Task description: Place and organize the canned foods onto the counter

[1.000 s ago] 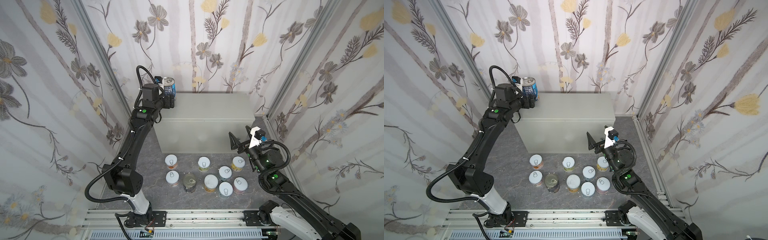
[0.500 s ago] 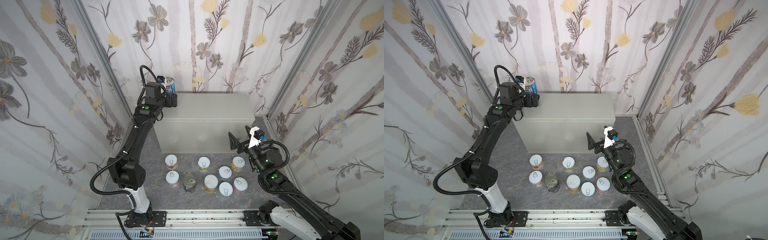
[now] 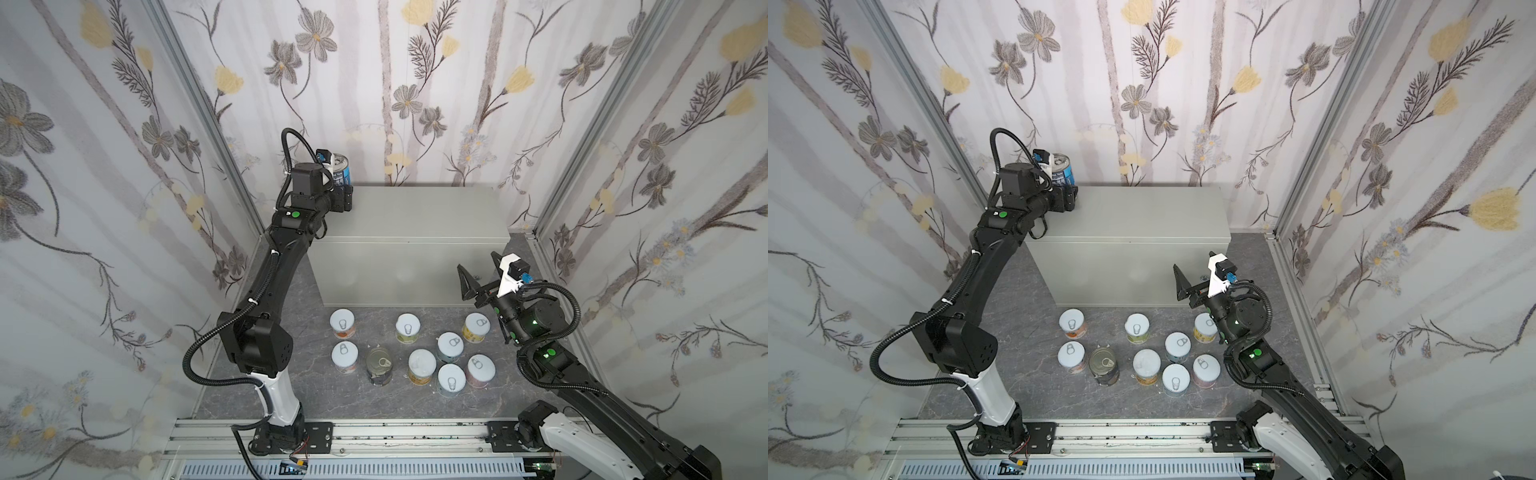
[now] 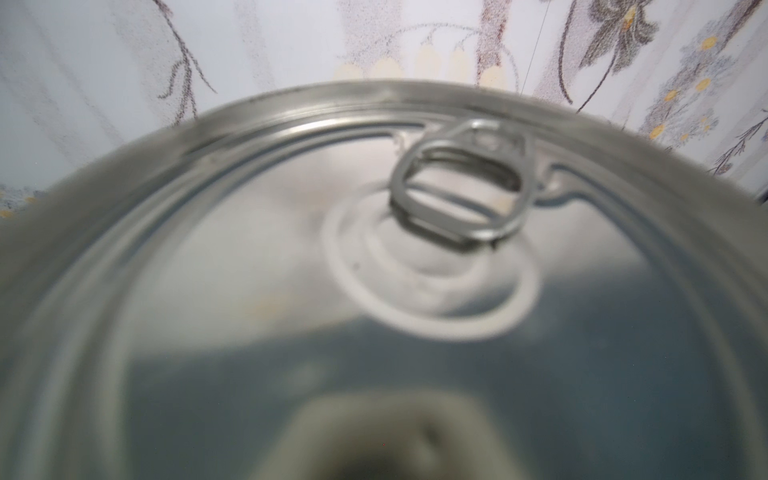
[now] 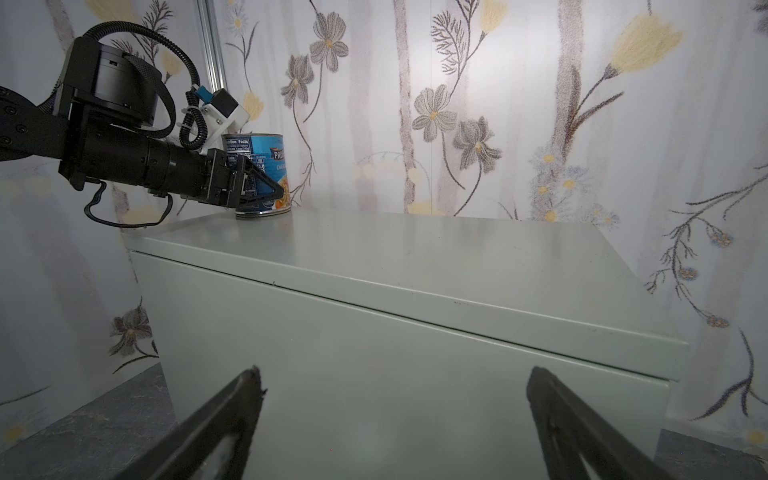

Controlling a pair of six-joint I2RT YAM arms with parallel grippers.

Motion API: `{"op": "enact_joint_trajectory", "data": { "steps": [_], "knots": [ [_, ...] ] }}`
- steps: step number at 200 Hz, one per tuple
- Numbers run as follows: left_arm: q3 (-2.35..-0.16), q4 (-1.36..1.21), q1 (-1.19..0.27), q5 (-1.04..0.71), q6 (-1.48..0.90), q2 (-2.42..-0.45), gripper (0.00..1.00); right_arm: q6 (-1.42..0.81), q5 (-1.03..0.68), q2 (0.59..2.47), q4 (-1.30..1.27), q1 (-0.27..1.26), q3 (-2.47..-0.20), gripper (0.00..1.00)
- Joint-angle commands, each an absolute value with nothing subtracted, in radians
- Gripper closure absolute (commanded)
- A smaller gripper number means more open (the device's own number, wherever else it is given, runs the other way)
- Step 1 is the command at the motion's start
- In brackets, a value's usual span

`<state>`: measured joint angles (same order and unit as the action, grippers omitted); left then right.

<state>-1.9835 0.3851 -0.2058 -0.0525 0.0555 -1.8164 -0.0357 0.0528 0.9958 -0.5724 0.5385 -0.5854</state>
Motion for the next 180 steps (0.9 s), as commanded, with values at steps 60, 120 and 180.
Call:
{"op": "enact_joint_trajectory", "data": {
  "steps": [60,120,180],
  "knots": [
    [-1.947,0.335,-0.206,0.005,0.080,-1.770,0.20,-0.029,0.054,0.989,-0.565,0.539,-0.581,0.00],
    [-1.964,0.345,-0.199,0.023,0.084,-1.790,0.18,-0.033,0.057,0.974,-0.560,0.540,-0.578,0.00],
    [-2.021,0.387,-0.198,-0.005,0.068,-1.832,0.13,-0.032,0.062,0.962,-0.558,0.540,-0.569,0.00]
  ]
}}
